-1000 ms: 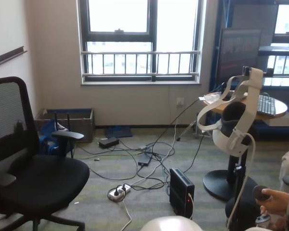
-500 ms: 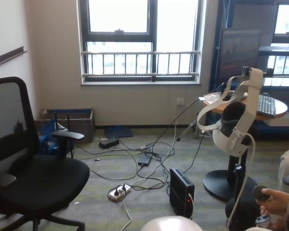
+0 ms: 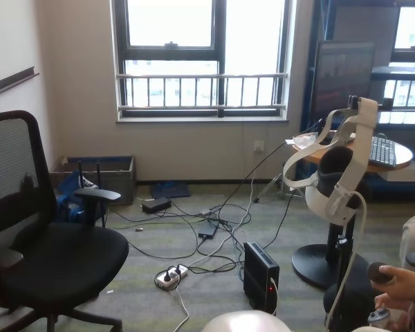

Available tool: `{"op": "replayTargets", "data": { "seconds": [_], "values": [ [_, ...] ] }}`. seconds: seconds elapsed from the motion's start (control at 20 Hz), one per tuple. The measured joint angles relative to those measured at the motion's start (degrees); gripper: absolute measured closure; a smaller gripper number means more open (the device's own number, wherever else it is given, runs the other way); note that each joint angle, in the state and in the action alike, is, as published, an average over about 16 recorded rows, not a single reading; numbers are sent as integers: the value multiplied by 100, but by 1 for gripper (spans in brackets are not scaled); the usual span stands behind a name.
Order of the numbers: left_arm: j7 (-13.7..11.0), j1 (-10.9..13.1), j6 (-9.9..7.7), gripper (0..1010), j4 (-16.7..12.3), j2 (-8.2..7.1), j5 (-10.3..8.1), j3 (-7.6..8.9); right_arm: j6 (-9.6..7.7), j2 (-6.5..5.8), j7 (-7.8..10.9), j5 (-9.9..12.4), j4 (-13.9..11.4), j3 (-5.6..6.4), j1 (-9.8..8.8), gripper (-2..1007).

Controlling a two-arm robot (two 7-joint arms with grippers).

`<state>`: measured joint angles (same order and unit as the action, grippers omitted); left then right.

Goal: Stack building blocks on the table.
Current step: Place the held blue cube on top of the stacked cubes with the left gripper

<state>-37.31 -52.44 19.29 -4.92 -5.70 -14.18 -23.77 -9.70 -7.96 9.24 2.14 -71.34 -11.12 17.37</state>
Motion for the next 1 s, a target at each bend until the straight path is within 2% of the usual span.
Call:
{"op": "replayTargets", "data": {
  "seconds": [1.0],
  "values": [
    [0,6,-6,450,-9,-3,0,0,0,0,0,0,0,0,0,0]
  ]
}}
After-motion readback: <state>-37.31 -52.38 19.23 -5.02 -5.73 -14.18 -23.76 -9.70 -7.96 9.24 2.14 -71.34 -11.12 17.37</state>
